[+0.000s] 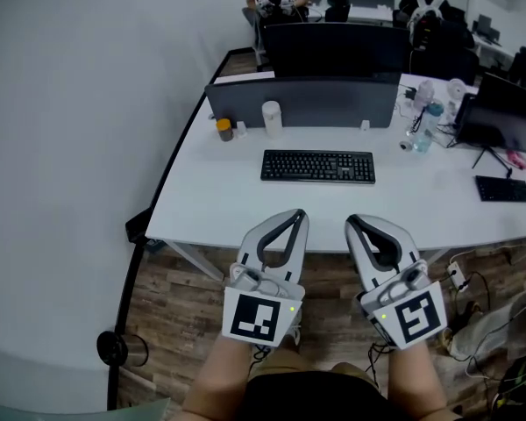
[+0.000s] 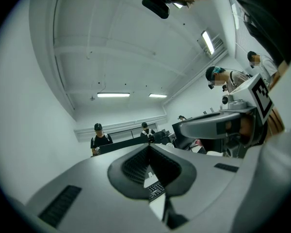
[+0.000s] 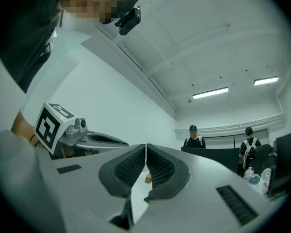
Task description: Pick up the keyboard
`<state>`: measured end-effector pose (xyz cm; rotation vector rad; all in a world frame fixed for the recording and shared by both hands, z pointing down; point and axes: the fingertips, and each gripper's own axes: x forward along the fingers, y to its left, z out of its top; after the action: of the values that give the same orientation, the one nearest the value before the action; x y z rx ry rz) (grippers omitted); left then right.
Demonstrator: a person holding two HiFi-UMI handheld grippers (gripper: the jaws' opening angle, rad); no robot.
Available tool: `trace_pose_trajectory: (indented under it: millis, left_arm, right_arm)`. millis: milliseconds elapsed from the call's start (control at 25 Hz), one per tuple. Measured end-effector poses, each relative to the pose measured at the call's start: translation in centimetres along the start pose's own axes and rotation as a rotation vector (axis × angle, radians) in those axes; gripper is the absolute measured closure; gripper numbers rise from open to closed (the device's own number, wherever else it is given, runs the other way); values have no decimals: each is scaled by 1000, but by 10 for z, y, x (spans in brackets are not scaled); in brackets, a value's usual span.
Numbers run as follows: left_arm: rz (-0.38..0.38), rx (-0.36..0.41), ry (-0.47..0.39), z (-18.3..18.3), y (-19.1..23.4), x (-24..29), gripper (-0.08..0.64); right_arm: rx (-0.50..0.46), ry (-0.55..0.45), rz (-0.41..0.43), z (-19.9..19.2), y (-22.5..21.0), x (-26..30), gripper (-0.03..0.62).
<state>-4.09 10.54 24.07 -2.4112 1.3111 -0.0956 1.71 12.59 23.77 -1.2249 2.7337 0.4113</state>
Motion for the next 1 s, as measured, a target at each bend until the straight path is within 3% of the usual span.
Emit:
trace_pose_trajectory:
  millis: [1000]
  left_arm:
    - [-45, -14, -23, -49, 117, 113, 552]
  right_arm:
    - [-12, 21, -66, -35, -75, 145, 558]
